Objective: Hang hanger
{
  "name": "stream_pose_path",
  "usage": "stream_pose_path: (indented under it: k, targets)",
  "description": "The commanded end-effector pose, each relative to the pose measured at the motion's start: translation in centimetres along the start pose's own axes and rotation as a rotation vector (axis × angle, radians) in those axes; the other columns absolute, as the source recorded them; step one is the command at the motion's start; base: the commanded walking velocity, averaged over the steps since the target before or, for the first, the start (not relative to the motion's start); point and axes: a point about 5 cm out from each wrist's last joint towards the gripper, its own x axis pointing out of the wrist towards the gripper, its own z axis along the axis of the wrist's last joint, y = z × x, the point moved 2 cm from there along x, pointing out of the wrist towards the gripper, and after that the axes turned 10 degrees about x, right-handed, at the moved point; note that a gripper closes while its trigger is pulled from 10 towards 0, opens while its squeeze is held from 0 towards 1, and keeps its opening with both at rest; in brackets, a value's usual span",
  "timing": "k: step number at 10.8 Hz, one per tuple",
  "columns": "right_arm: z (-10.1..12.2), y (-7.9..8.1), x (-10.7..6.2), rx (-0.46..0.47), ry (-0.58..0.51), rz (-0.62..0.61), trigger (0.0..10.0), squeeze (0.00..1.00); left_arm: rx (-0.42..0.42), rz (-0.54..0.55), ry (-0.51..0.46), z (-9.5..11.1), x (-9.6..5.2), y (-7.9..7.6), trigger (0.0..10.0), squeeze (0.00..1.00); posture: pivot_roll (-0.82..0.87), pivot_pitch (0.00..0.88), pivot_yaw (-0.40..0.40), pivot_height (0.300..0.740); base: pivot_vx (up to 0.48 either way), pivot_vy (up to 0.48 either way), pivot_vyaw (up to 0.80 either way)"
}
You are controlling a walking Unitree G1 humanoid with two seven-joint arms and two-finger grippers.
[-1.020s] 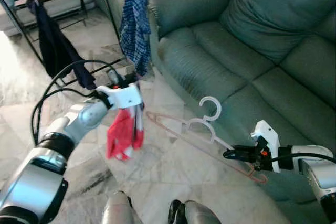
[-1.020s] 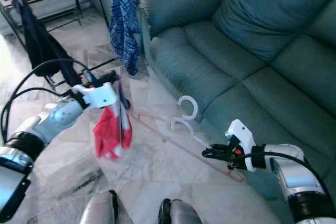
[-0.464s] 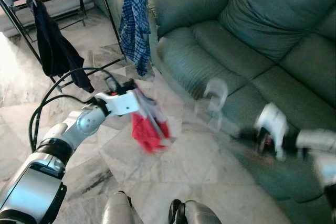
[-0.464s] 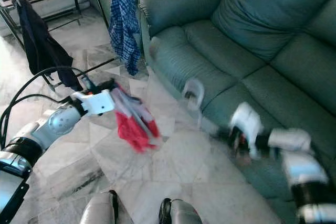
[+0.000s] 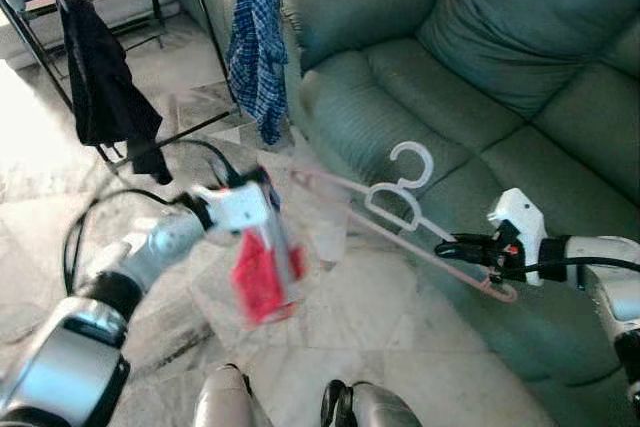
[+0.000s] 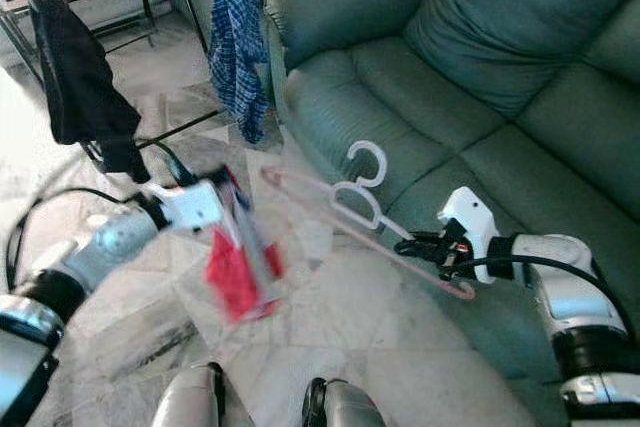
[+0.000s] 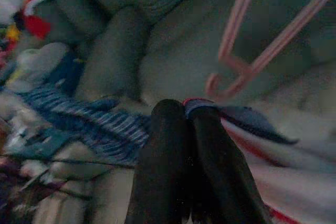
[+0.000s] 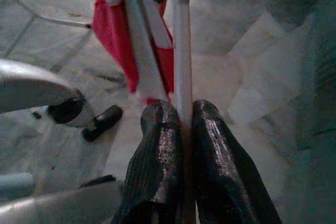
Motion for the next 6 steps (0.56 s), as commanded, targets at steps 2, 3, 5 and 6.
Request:
stream_pose_path:
  k: [2, 3, 5, 6]
  targets:
    - [-0.6, 0.7, 1.2, 0.008, 0.05, 0.086, 10.0, 0.0, -0.021, -0.128, -0.113, 2.0, 0.1, -2.2, 10.0, 0.0, 0.04, 0.165, -0.076, 0.74, 0.0, 0.0, 0.0]
    - [-0.8, 1.0, 1.6, 0.011, 0.063, 0.11, 10.0, 0.0, -0.013, -0.139, -0.126, 2.3, 0.0, -2.6, 10.0, 0.0, 0.04, 0.165, -0.078, 0.74, 0.0, 0.0, 0.0]
    - [-1.6, 1.4, 2.3, 0.029, 0.104, 0.16, 10.0, 0.0, -0.027, -0.143, -0.178, 3.2, -0.3, -2.5, 10.0, 0.0, 0.04, 0.166, -0.087, 0.74, 0.0, 0.0, 0.0]
    - [-1.8, 1.5, 2.4, 0.023, 0.122, 0.176, 10.0, 0.0, -0.026, -0.147, -0.184, 3.3, -0.4, -2.4, 10.0, 0.0, 0.05, 0.166, -0.088, 0.74, 0.0, 0.0, 0.0]
